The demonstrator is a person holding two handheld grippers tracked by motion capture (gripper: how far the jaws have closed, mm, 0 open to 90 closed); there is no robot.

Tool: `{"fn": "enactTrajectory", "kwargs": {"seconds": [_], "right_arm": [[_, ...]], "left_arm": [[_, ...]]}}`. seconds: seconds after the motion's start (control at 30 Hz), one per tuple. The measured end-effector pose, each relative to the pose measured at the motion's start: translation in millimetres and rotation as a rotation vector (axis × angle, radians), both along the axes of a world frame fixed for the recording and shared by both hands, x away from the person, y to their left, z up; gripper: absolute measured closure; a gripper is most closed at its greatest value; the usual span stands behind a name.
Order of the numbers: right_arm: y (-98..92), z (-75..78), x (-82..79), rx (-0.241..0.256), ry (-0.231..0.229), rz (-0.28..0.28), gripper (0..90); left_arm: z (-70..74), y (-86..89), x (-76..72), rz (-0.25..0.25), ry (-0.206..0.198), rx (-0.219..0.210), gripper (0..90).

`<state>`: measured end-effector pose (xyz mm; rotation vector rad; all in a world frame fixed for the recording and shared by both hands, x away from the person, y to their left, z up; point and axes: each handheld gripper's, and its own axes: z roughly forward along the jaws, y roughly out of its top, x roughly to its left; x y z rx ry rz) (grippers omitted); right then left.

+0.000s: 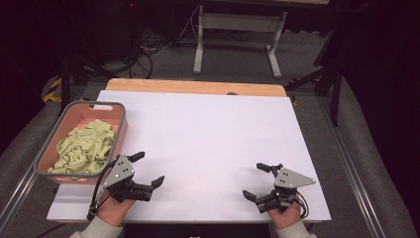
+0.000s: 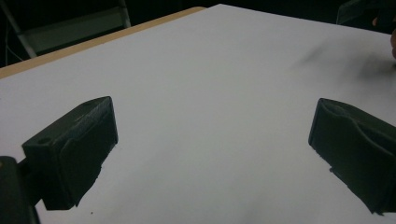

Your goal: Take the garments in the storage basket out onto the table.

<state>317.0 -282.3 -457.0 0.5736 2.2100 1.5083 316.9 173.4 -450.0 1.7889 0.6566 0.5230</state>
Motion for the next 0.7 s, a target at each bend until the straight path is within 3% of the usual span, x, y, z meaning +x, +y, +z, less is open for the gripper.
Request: {"fn": "enactTrajectory", "kwargs": {"seconds": [0.13, 0.33, 0.7], "right_arm": [[0.1, -0.3, 0.0, -0.001, 0.003, 0.001, 0.3], [0.7, -0.7, 0.0, -0.002, 0.007, 0.004, 0.3], [0.6, -1.8, 0.8, 0.001, 0.017, 0.007, 0.4]], "left_arm": [[10.0, 3.6, -1.6, -0.002, 0.035, -0.002, 2.2], [26.8, 6.4, -5.8, -0.021, 0.052, 0.023, 2.2], [42.4, 11.5, -6.1, -0.032, 0.060, 0.130, 1.2]]}}
